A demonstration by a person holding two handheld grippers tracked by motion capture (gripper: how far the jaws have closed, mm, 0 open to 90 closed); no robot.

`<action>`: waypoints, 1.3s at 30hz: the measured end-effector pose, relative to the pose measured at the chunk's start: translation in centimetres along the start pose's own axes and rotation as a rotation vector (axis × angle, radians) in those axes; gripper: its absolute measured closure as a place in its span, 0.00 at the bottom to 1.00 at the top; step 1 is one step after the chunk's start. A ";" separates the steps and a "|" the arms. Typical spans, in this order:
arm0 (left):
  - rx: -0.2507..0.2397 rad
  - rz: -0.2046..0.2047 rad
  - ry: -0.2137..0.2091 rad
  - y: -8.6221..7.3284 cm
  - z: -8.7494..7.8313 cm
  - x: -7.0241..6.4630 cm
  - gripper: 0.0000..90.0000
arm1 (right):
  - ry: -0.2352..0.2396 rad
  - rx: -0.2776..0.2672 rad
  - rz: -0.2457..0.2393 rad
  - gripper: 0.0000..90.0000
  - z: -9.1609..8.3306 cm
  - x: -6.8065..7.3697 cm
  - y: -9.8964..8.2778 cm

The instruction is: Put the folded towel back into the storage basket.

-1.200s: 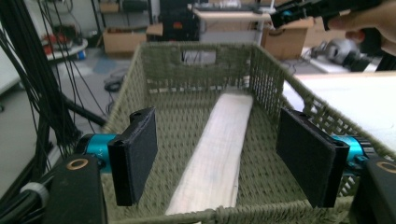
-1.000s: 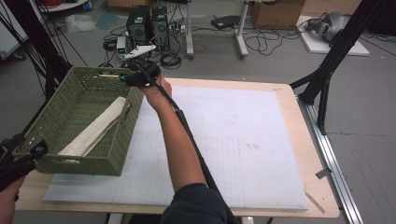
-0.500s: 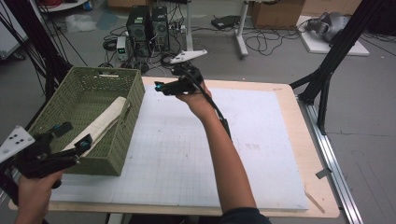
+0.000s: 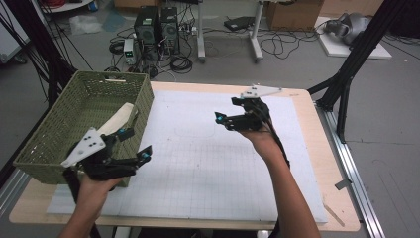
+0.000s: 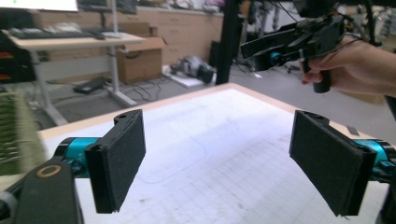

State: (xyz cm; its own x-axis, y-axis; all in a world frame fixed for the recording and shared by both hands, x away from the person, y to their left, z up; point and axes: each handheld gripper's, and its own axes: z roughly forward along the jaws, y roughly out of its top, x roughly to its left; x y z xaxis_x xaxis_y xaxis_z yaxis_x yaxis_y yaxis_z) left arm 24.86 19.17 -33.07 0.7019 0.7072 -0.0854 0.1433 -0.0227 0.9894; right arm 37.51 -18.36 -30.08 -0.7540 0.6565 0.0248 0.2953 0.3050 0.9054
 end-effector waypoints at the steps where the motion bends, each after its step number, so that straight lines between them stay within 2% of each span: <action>1: 0.004 -0.008 -0.007 -0.2 0.6 -0.2 0.21 | -0.011 0.002 0.006 0.20 -0.7 -0.2 -0.6; 3: 0.020 -0.025 -0.022 -0.6 1.6 -0.5 0.21 | -0.031 0.005 0.006 0.20 -2.0 -0.5 -1.7; 8: 0.041 -0.026 -0.062 -1.7 3.7 -1.3 0.21 | -0.081 -0.005 0.013 0.20 -5.1 -0.9 -4.3; 11: 0.052 -0.017 -0.084 -2.4 4.9 -2.0 0.21 | -0.115 0.002 0.013 0.20 -6.6 -1.0 -5.9; 14: 0.076 0.005 -0.112 -3.1 5.9 -2.7 0.21 | -0.158 -0.010 0.035 0.20 -8.3 -0.8 -7.6; 17: 0.074 0.027 -0.119 -3.7 6.7 -3.4 0.21 | -0.204 -0.021 0.046 0.20 -10.1 -0.6 -9.4; 20: 0.079 0.008 -0.143 -4.5 7.4 -3.6 0.21 | -0.228 -0.010 0.057 0.19 -11.6 -0.5 -11.0; 24: 0.094 0.013 -0.134 -5.4 8.4 -4.0 0.21 | -0.253 -0.017 0.076 0.19 -13.3 -0.4 -12.7; 28: 0.085 0.013 -0.148 -6.0 9.0 -4.0 0.22 | -0.289 -0.013 0.068 0.19 -14.5 -0.3 -13.9; 31: 0.081 0.015 -0.154 -6.2 9.3 -3.9 0.22 | -0.313 -0.035 0.068 0.19 -15.0 0.1 -14.6; 33: 0.082 0.017 -0.157 -6.5 9.4 -3.9 0.22 | -0.314 -0.050 0.071 0.19 -15.1 0.3 -15.1; 37: 0.103 0.060 -0.150 -7.2 9.6 -4.0 0.22 | -0.343 -0.047 0.076 0.18 -14.7 0.6 -16.3; 39: 0.106 0.053 -0.149 -7.4 9.5 -3.9 0.22 | -0.340 -0.062 0.090 0.18 -14.5 0.6 -16.8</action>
State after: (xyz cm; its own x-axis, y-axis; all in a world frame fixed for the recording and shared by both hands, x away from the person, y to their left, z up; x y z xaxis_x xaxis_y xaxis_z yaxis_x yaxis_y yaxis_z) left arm 27.64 9.86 -41.19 0.8046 0.5910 -0.0577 0.1704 -0.1367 0.9758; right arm 23.56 -33.11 -39.16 -0.4847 0.8742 -0.0278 0.3077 0.2002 0.9302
